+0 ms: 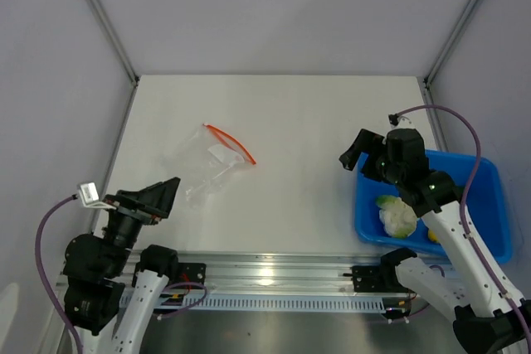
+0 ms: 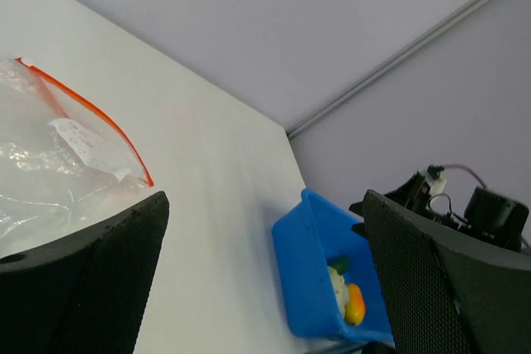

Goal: Place the food in the zip-top bag and seal the zipper
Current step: Pick up the zipper food storage bag at the center of the board.

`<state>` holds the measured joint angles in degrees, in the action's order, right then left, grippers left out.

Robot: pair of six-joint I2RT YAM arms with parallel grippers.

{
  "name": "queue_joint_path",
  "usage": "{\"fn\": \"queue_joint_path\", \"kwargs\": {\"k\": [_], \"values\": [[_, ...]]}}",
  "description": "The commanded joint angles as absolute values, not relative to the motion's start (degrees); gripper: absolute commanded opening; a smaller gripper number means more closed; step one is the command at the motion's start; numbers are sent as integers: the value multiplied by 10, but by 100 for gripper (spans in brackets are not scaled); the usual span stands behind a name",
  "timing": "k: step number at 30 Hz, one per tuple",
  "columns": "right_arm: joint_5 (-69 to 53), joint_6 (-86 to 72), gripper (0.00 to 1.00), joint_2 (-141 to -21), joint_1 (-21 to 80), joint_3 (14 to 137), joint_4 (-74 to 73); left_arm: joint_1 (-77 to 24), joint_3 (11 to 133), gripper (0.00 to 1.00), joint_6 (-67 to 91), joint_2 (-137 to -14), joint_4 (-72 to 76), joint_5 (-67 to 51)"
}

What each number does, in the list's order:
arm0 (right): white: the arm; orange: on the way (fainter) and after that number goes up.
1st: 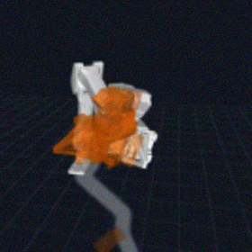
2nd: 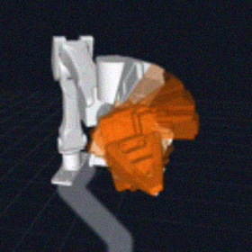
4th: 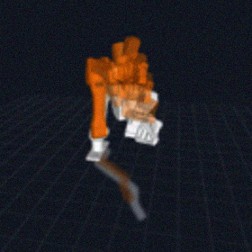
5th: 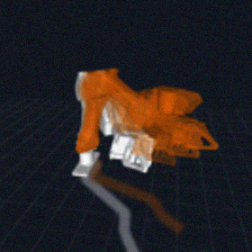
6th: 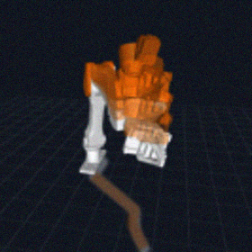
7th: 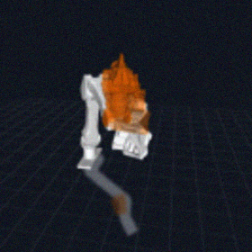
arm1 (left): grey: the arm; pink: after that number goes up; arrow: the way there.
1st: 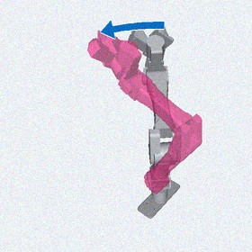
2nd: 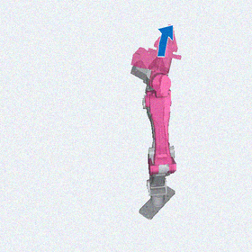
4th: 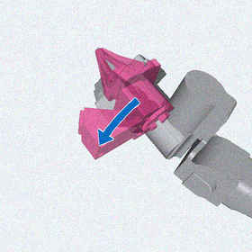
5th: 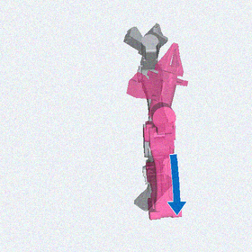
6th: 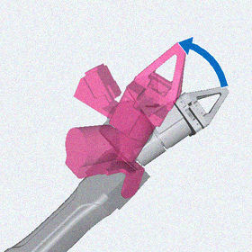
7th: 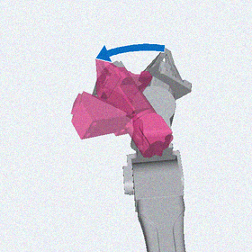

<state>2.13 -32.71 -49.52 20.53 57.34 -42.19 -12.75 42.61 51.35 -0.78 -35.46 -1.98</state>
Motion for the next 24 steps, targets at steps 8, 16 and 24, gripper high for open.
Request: {"fn": "queue_joint_path", "kwargs": {"k": [8, 16, 24], "values": [[-177, -335, 99, -598, 269, 538, -132, -130, 499, 99, 418, -77, -470, -91], [-247, -340, 99, -856, 352, 628, 67, -130, 523, 100, 420, -101, -532, -70], [-275, -324, 92, -1062, 377, 730, 129, -130, 521, 90, 426, -81, -549, -37]]}}
